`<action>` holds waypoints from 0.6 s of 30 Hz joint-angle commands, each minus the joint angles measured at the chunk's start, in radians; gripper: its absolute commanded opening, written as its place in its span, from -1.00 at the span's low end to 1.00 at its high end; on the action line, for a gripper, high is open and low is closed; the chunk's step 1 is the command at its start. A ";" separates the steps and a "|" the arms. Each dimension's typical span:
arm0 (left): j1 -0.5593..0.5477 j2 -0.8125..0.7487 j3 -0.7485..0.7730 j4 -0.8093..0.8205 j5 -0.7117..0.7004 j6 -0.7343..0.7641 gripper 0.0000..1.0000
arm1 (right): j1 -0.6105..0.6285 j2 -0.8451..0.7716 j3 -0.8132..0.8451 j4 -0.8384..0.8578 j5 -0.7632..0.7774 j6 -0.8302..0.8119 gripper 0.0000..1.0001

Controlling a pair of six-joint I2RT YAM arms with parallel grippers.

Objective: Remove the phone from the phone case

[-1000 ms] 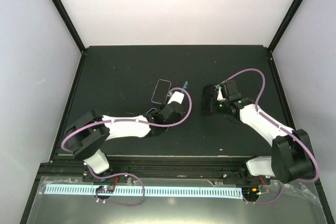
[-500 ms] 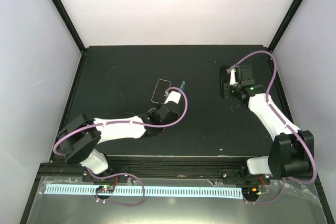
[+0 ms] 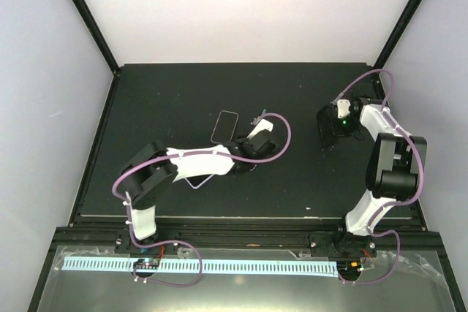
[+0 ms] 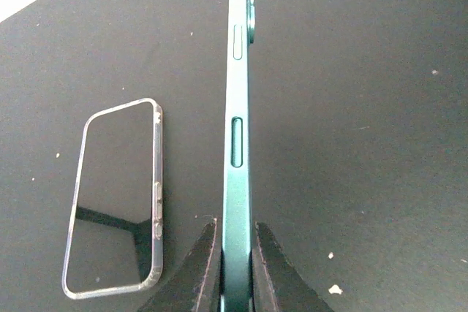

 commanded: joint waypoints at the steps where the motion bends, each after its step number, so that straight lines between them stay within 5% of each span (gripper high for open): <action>1: -0.003 0.104 0.149 -0.092 -0.095 0.068 -0.97 | -0.034 0.078 0.059 -0.012 -0.046 -0.017 -0.85; 4: -0.004 0.164 0.224 -0.133 -0.096 0.088 -0.97 | -0.042 0.111 0.085 0.004 -0.012 -0.005 -0.28; 7: -0.004 0.201 0.263 -0.152 -0.116 0.094 -0.97 | -0.048 0.101 0.081 0.041 0.013 -0.001 0.08; 18: -0.018 0.345 0.418 -0.262 -0.127 0.083 -0.97 | -0.058 -0.137 -0.020 0.113 -0.066 0.073 0.20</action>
